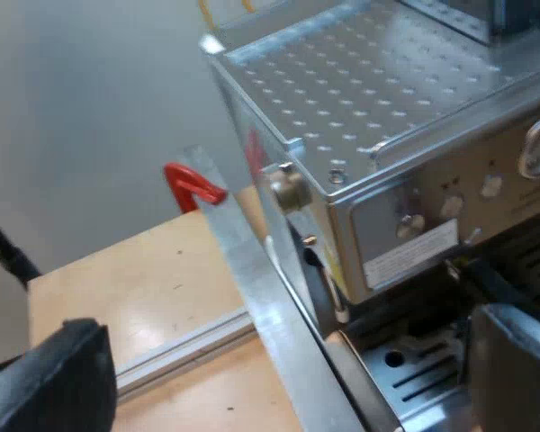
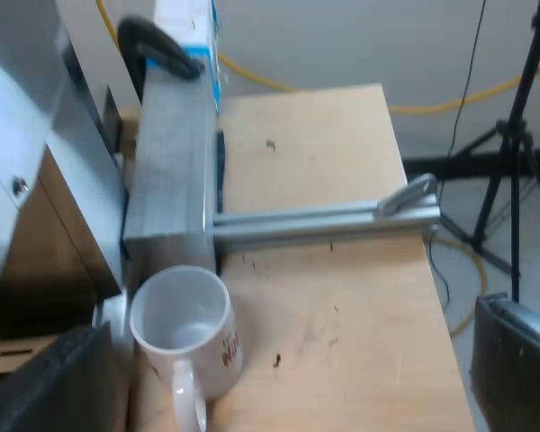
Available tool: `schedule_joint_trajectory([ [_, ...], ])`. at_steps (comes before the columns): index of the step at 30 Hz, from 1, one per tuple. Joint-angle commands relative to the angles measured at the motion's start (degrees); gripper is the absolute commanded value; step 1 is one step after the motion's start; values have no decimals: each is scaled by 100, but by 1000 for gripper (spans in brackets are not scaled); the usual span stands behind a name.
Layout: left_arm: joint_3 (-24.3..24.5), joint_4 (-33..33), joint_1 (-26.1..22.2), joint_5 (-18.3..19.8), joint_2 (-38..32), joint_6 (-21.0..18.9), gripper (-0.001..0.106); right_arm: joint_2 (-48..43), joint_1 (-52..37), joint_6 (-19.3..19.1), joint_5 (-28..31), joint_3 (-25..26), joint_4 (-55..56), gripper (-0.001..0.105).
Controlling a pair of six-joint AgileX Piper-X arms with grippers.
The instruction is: Put the handle in the coffee machine
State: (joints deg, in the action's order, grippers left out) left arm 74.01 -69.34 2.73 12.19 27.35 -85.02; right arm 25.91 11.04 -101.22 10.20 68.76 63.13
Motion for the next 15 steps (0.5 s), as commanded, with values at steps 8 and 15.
schedule_joint_trajectory([
  [8,34,9,-482,340,-646,-13,80,-859,-19,-53,14,63,254,81],
  [15,-412,9,-482,481,-1191,-130,80,-1736,-19,-75,-3,-359,399,81],
])
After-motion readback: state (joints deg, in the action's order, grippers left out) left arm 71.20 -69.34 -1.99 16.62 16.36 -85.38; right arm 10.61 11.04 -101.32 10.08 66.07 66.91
